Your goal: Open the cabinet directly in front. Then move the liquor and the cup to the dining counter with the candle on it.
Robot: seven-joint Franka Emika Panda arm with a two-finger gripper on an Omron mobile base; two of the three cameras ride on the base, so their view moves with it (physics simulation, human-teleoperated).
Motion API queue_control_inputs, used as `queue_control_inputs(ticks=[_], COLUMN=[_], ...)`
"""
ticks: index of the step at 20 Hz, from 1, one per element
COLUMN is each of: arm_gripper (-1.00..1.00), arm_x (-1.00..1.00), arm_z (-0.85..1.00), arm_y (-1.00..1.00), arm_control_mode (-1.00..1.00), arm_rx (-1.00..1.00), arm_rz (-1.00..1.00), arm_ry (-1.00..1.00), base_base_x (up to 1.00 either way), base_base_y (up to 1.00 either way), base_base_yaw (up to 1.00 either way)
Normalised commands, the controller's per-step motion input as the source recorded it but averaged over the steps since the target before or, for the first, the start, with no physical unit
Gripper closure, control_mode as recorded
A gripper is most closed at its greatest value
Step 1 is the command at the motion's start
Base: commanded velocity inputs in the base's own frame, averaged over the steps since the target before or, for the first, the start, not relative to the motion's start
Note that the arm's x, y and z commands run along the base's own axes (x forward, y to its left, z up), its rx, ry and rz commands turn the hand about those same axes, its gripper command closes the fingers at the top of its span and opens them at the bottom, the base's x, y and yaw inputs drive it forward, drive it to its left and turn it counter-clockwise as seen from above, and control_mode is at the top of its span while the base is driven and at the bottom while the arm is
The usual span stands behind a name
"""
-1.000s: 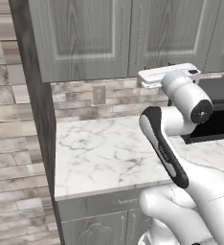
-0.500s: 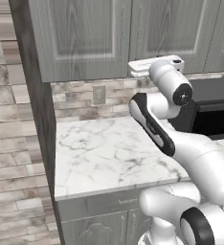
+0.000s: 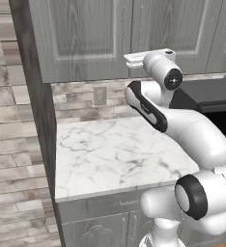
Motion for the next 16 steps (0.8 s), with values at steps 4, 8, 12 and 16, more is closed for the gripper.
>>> queue_control_inputs(ticks=[4,8,12,16], arm_gripper=[-1.00,-1.00,-1.00,1.00], arm_x=[0.64,0.67,0.77,0.72], arm_z=[0.00,0.00,0.00,0.00], arm_y=[0.00,0.00,0.00,0.02], arm_control_mode=[-1.00,-1.00,-1.00,-1.00], arm_rx=[0.00,0.00,0.00,0.00], arm_rz=[0.00,0.00,0.00,0.00], arm_ry=[0.16,0.14,0.10,0.04], base_base_x=[0.00,0.00,0.00,0.00], base_base_y=[0.00,0.00,0.00,0.00], base_base_yaw=[0.00,0.00,0.00,0.00])
